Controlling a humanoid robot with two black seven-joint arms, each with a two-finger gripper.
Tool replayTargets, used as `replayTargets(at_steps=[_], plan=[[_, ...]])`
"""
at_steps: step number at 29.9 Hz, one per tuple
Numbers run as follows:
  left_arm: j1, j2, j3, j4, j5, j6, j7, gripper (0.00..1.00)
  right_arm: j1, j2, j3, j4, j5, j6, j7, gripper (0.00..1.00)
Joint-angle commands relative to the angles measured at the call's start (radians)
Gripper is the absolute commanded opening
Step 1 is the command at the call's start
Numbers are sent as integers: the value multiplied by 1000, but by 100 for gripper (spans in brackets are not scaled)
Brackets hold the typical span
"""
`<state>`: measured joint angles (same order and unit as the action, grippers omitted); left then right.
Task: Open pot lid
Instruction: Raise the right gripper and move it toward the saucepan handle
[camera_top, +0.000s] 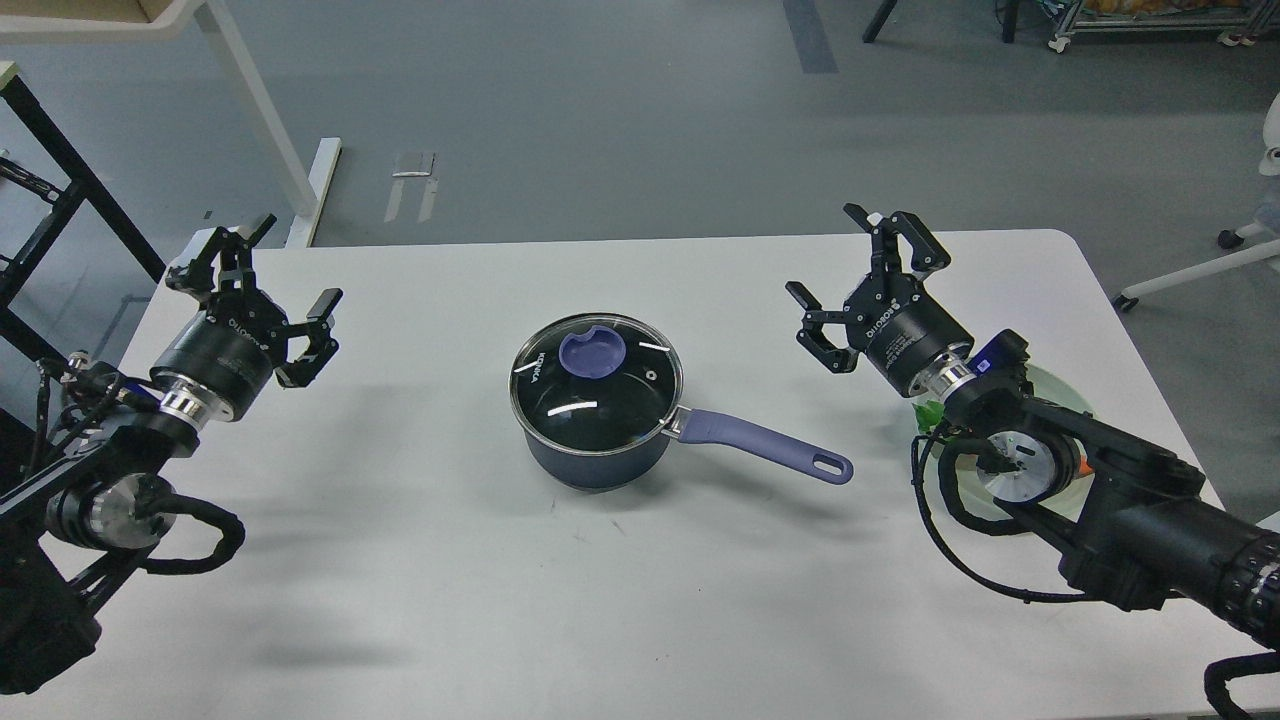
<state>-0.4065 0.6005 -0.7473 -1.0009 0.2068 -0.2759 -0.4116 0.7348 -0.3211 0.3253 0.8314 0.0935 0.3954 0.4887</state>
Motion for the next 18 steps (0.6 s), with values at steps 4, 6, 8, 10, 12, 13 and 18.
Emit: replayTargets(at_steps=[4,6,8,10,12,13,18], plan=[[-5,4,0,-2,-1,27,14,99,2,-13,5,11,0,-1,0,100],[-6,5,2,-2,-7,17,19,99,5,-36,5,24,-5,-1,0,100],[-14,10,14,-2,-9,14,17,99,15,-87,3,67,-8,-1,0,100],[-20,22,17,-2,-6,12,17,99,38,-159,0,135,-46,-4,0,100],[-26,25,19,1,2,20,11,99,72,-243,0,202,-133,-13,0,100],[-37,25,19,2,2,27,10,99,89,-289,0,236,-187,-19,0,100],[-75,27,22,5,3,18,11,99,224,-421,-15,325,-493,-24,0,100]])
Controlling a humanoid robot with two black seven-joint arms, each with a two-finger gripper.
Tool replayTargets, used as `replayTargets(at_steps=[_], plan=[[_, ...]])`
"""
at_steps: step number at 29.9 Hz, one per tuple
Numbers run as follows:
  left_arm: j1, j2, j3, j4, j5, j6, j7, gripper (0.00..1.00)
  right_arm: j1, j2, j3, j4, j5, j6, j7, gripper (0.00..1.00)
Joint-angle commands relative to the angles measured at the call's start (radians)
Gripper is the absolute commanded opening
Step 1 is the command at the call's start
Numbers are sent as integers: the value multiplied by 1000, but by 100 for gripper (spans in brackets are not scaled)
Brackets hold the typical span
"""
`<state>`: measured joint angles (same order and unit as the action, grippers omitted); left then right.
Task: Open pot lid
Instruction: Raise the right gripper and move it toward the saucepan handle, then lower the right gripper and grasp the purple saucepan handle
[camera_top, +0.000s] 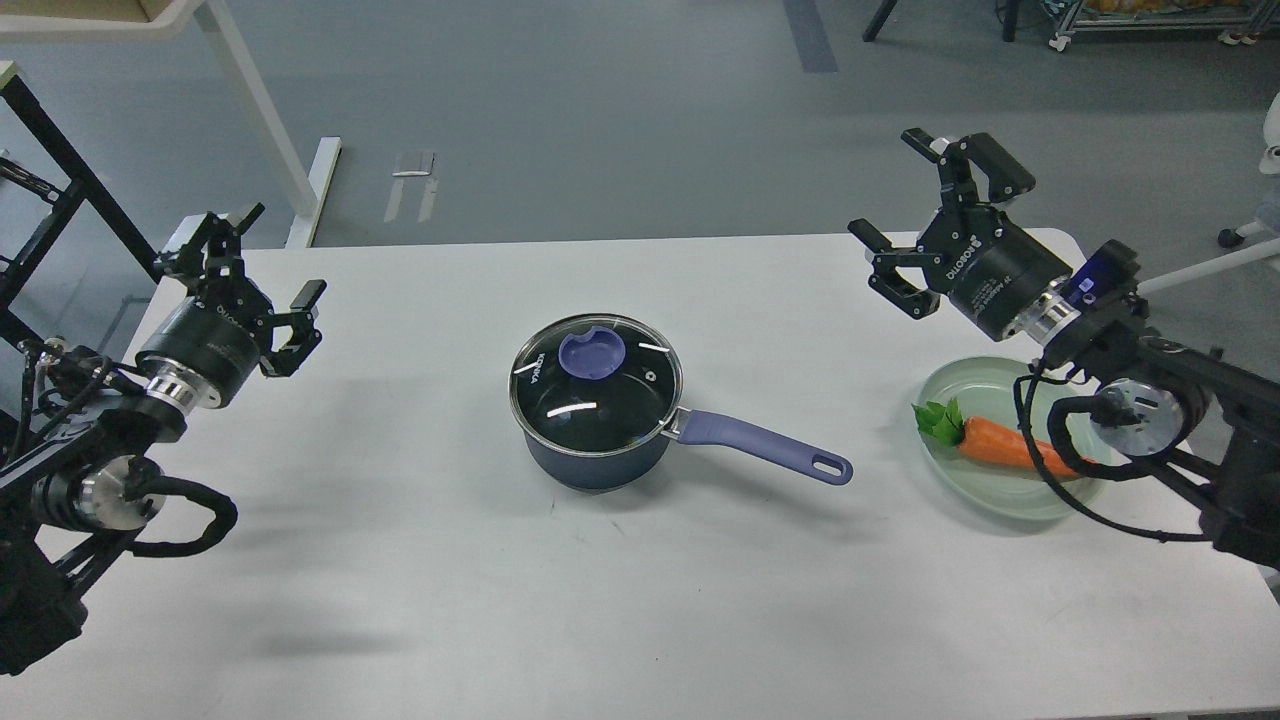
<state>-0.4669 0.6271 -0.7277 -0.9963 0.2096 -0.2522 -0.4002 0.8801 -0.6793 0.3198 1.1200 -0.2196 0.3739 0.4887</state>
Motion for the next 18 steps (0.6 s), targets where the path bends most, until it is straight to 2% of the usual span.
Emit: replayTargets(at_steps=[1,4,6,11,15,18], plan=[[-15,0,4,-1,2,-6,0,99,111,-69,-18,41,-252,-3,0,100],[-18,-1,23,-10,2,-7,0,99,227,-60,-91,55,-499,-27,0,100],[-18,-3,34,-18,4,-1,-2,99,317,-36,-203,83,-633,-70,0,100],[-19,-4,34,-48,13,5,-5,99,499,116,-494,95,-861,-182,0,100],[-18,3,36,-67,14,8,-3,99,543,204,-625,84,-1049,-282,0,100],[-18,6,34,-70,28,8,-3,99,545,228,-700,84,-1129,-308,0,100]])
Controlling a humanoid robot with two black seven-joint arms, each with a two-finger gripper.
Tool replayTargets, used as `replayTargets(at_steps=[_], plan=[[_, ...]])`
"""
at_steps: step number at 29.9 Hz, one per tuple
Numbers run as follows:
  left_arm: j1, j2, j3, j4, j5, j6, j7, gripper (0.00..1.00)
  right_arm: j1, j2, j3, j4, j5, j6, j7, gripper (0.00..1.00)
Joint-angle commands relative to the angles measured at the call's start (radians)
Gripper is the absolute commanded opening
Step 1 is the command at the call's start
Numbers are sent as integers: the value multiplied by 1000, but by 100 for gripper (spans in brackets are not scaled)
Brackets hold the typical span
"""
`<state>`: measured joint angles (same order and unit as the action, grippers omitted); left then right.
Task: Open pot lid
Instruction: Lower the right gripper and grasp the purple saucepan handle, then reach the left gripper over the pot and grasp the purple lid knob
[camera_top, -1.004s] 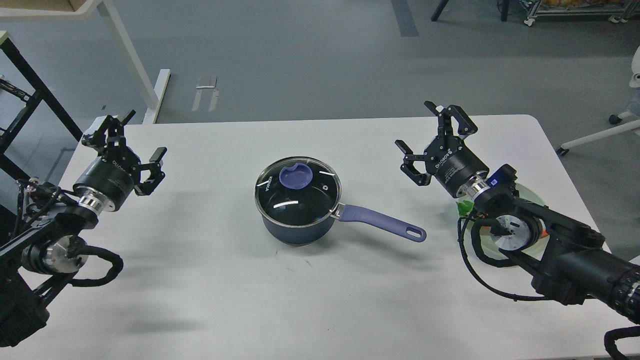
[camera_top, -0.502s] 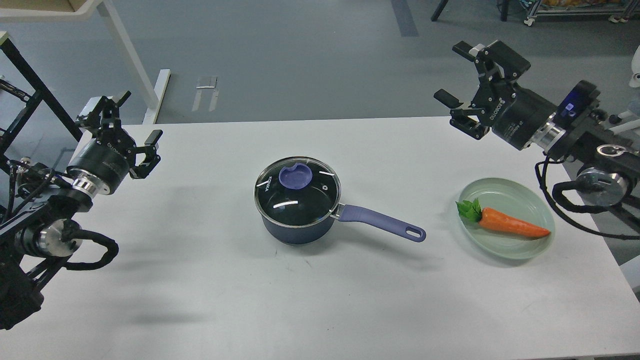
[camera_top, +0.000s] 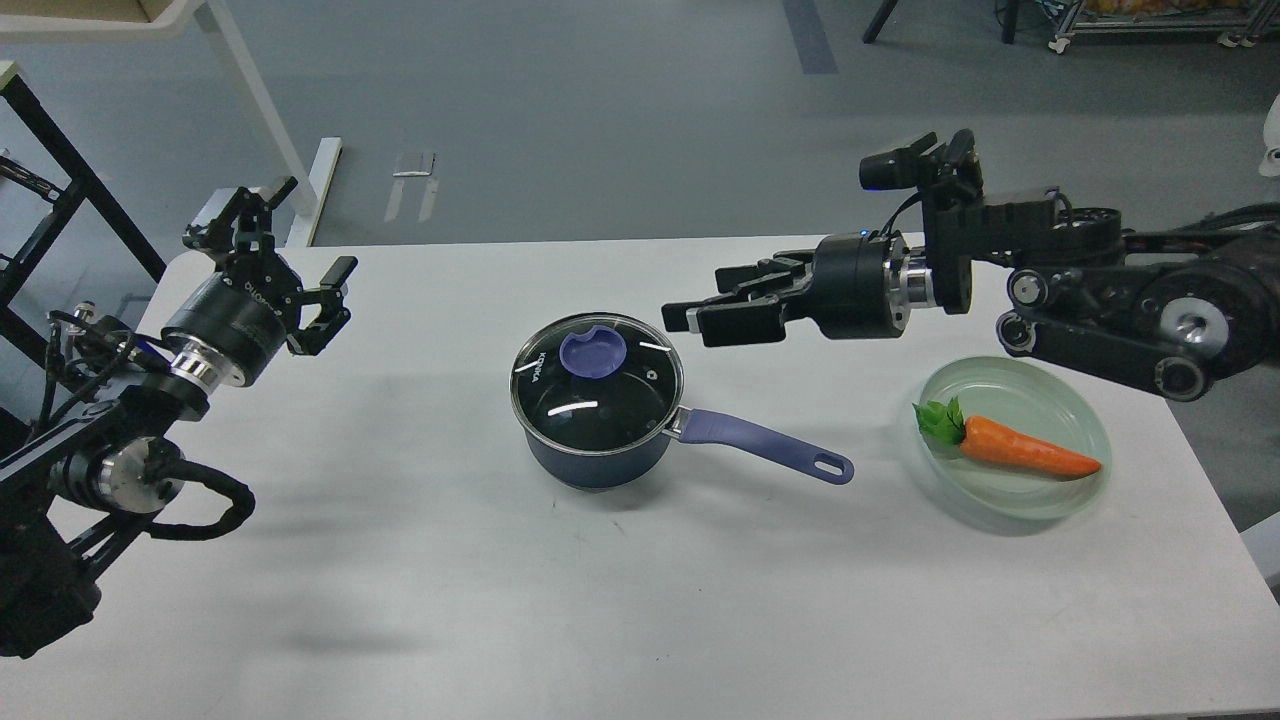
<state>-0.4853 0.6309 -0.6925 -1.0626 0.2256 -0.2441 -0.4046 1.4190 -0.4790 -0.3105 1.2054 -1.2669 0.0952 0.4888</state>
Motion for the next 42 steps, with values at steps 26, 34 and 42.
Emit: replayTargets(at_steps=[26,34,42], plan=[[1,-7,-1,-48,40,19,4,99,-5,72,-289,-21,-262,-57,0,72],[2,-10,-1,-66,46,19,-2,99,-3,72,-294,-32,-270,-75,0,58],[2,-13,-1,-86,199,9,-11,99,5,72,-295,-32,-281,-77,0,33]])
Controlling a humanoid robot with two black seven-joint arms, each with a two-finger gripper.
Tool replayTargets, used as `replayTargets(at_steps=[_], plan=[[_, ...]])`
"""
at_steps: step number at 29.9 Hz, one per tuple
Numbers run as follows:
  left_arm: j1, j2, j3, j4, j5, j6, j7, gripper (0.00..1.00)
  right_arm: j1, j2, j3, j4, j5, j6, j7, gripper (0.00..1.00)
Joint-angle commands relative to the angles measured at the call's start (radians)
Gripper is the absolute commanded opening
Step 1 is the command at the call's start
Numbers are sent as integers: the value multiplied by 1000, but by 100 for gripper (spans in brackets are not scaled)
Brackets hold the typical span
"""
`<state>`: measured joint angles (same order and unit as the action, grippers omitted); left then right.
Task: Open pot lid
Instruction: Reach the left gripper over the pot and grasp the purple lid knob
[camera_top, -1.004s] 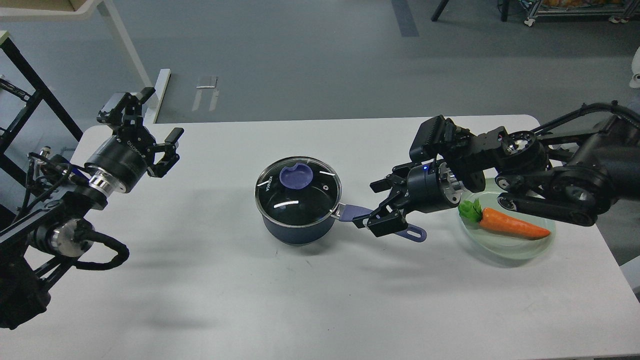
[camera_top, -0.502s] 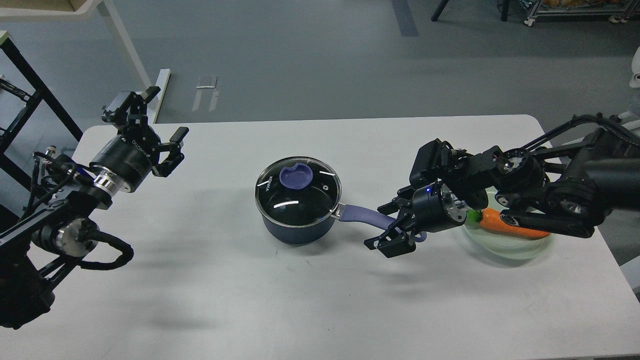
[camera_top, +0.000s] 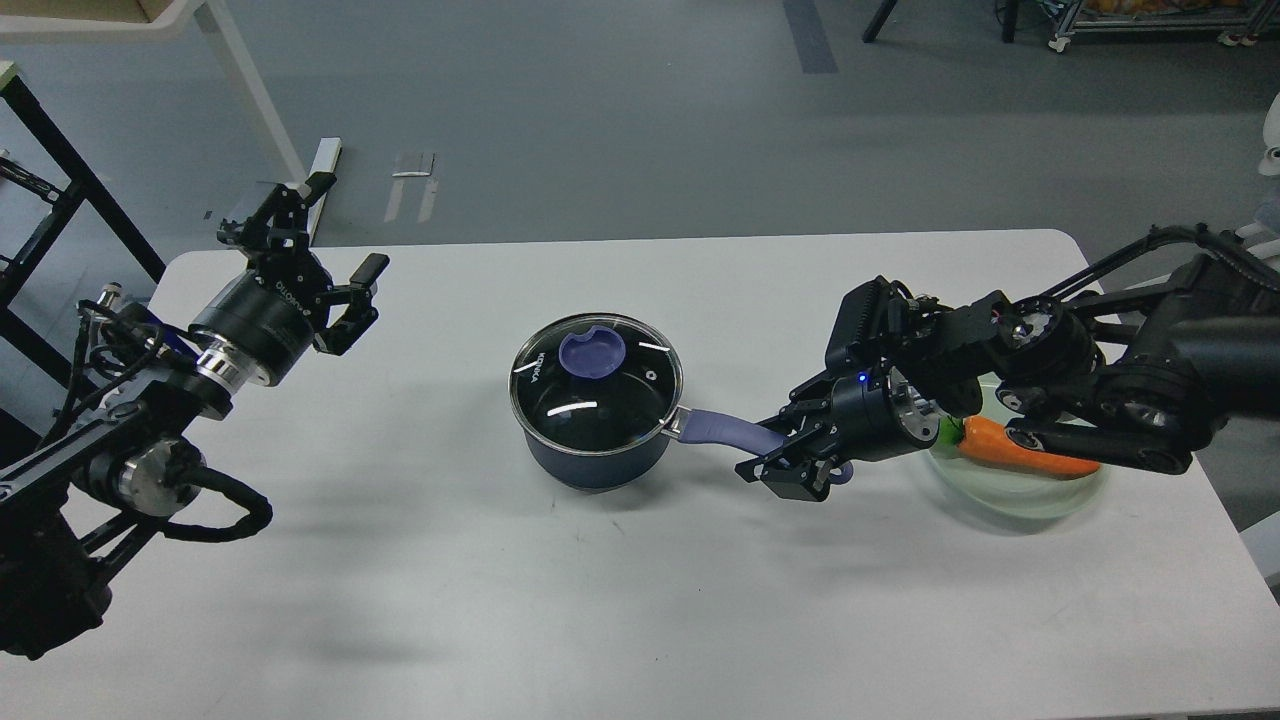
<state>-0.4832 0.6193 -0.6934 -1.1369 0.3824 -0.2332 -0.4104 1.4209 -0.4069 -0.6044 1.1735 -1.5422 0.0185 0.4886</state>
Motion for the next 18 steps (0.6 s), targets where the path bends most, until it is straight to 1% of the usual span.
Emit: replayTargets(at_steps=[1,2,9,10,12,15,16,18], plan=[[0,-1,0,-15,59,-2,-8,99,3,0,0,0,-6,0,0,30],[0,-3,0,-17,76,-2,-10,99,3,0,0,0,-6,0,0,28],[-23,-7,2,-37,260,-6,-34,99,3,-4,-3,0,-6,0,0,27],[-31,-7,5,-43,332,-6,-39,99,3,-4,-9,0,-6,0,0,27],[-70,-7,8,-58,510,-6,-77,99,3,-7,-15,0,-6,0,0,27],[-129,-6,18,-76,746,3,-78,99,3,-7,-17,0,-6,0,0,26],[-164,-6,40,-93,885,9,-78,99,3,-4,-17,0,-6,0,0,26],[-215,-9,78,-122,1053,24,-78,99,3,0,-17,-2,-4,0,0,26]])
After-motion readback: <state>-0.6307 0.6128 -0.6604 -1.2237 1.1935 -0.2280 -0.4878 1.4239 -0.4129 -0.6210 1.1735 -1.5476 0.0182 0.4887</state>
